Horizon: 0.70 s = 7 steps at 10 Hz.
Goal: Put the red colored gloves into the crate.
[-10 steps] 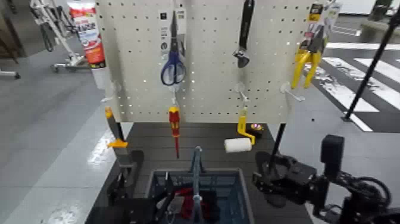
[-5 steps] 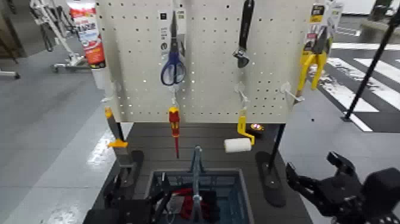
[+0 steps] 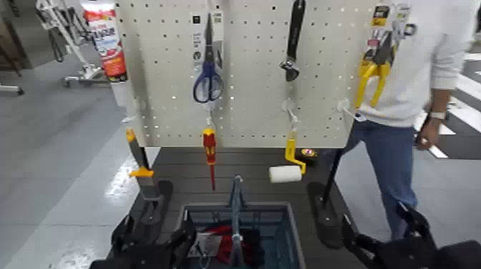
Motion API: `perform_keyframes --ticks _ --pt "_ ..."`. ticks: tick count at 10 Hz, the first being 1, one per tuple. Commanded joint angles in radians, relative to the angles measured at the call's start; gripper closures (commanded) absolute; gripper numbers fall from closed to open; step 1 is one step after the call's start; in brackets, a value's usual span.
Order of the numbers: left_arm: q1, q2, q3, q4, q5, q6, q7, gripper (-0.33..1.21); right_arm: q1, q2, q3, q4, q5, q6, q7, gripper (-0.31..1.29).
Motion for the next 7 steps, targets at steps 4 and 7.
perform_keyframes --ticks 4,7 --pt "0.005 -0.015 0.016 -0.014 -0.004 0.026 -0.042 0.12 0.04 -0.04 0.066 -0.001 0.058 -0.055 -0.151 0.18" --pt "0.004 -0.02 0.022 -0.014 -0.007 0.029 -0.056 0.12 0.039 -0.043 0.072 -0.001 0.072 -0.057 -0.176 0.17"
